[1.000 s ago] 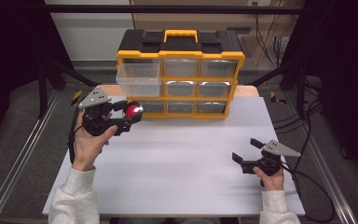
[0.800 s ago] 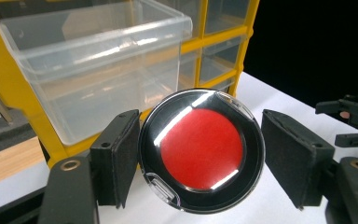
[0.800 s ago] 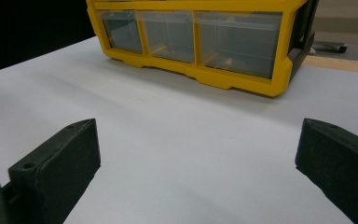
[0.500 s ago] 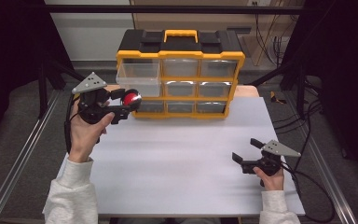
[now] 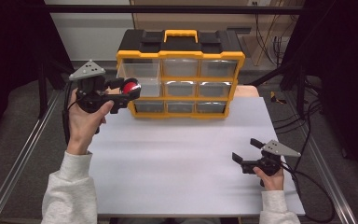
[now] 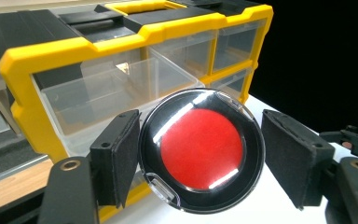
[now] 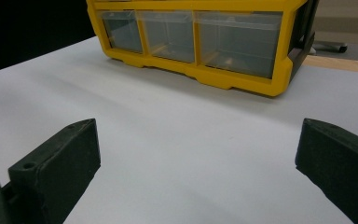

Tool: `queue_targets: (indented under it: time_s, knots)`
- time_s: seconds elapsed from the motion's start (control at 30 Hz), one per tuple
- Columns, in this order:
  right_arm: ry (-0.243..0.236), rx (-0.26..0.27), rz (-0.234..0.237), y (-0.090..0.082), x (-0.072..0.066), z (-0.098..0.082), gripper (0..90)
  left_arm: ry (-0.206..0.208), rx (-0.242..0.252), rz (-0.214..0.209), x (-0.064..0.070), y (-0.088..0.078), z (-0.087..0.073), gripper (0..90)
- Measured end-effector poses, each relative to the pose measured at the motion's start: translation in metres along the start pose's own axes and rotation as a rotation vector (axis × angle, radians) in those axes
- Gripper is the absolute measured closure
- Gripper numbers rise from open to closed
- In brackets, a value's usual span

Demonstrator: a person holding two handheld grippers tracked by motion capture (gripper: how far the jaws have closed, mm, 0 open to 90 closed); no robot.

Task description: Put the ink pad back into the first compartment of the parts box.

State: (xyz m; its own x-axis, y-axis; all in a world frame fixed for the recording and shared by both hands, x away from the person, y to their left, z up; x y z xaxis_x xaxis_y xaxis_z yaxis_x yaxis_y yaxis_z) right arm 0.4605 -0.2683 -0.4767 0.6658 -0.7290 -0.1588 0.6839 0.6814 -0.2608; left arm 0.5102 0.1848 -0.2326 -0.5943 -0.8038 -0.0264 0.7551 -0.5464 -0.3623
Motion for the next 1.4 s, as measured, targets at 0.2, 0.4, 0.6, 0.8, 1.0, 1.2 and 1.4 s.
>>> queue_targets:
  time_s: [0.2,0.4,0.6,0.8,1.0,1.2,1.4]
  knots:
    - [-0.003,0.001,0.0,0.0,0.0,0.0,0.4,-0.002,0.001,0.008,-0.002,0.004,0.01,29.7]
    - [-0.001,0.0,0.0,0.0,0.0,0.0,0.4,-0.011,0.002,0.022,-0.006,0.009,0.018,29.7]
    - [-0.001,0.001,0.001,0.0,0.0,0.0,0.4,-0.01,0.0,0.034,-0.009,0.016,0.027,29.7]
    - [-0.001,0.0,0.001,0.0,0.0,0.0,0.4,-0.011,0.0,0.044,-0.012,0.02,0.033,29.7]
    - [-0.001,0.001,0.001,0.0,0.0,0.0,0.4,-0.017,-0.016,0.061,-0.016,0.029,0.036,29.7]
    - [0.001,0.003,0.001,0.0,0.0,0.0,0.4,-0.03,-0.024,0.081,-0.023,0.038,0.037,29.7]
    - [-0.001,0.001,0.002,0.0,0.0,0.0,0.4,-0.036,-0.031,0.102,-0.029,0.047,0.04,29.7]
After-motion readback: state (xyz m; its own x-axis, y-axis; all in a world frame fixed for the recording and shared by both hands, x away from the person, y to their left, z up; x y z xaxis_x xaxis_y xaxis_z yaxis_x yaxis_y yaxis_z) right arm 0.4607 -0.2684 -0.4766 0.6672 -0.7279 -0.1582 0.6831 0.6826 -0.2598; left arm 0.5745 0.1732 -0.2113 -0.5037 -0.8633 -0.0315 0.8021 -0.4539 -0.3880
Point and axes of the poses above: each handheld gripper's, and its own axes: y roughly forward along the jaws, z roughly out of its top, x roughly to its right, the point moved 2 cm from there along y, roughly forward along the jaws, and after that the axes turned 6 degrees about z, right-handed, at the moved point
